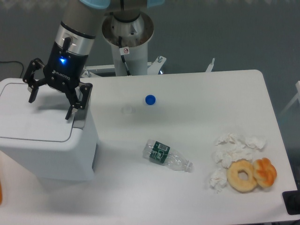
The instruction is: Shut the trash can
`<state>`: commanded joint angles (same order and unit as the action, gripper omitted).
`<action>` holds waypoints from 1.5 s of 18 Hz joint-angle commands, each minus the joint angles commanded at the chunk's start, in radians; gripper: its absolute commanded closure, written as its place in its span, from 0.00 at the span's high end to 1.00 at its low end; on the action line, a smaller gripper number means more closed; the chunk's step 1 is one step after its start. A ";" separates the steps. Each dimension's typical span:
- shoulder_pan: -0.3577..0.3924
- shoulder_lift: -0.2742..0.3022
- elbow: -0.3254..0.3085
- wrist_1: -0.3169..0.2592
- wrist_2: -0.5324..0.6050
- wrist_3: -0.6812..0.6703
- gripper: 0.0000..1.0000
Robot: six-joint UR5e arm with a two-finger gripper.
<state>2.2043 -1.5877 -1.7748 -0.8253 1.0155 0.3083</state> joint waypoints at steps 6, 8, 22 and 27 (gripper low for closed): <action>0.006 0.008 0.006 0.000 -0.006 -0.002 1.00; 0.009 0.009 0.018 -0.006 -0.015 -0.003 1.00; 0.241 -0.003 0.092 -0.005 -0.015 0.178 1.00; 0.353 -0.008 0.107 -0.005 -0.006 0.294 1.00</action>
<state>2.5570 -1.5953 -1.6674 -0.8299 1.0093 0.6025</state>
